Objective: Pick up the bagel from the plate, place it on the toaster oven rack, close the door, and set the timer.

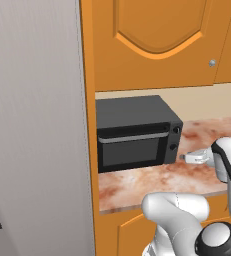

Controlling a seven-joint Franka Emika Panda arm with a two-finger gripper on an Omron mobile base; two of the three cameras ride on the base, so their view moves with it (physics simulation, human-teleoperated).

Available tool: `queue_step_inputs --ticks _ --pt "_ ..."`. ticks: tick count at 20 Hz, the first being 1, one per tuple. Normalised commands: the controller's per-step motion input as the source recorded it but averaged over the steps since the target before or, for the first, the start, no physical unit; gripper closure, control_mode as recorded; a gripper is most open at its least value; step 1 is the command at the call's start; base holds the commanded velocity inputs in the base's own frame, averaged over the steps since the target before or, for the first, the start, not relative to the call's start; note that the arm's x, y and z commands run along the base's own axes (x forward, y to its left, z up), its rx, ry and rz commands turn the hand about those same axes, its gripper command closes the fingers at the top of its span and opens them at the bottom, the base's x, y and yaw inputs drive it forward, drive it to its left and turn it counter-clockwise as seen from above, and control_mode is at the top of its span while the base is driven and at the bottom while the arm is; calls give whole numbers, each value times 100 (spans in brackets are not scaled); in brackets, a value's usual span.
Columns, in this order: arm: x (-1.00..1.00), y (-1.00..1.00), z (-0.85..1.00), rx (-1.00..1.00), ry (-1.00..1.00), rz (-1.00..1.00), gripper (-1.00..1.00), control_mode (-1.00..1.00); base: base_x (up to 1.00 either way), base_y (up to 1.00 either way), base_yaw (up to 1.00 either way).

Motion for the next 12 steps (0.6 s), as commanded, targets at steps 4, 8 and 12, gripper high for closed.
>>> queue_step_inputs --ticks 4,8,12 --pt "1 0 0 0 0 0 -100 -100 0 0 0" --pt "0 0 6 0 -8 0 -100 -100 0 0 0" --pt "0 0 11 0 -10 0 -100 -100 0 0 0"
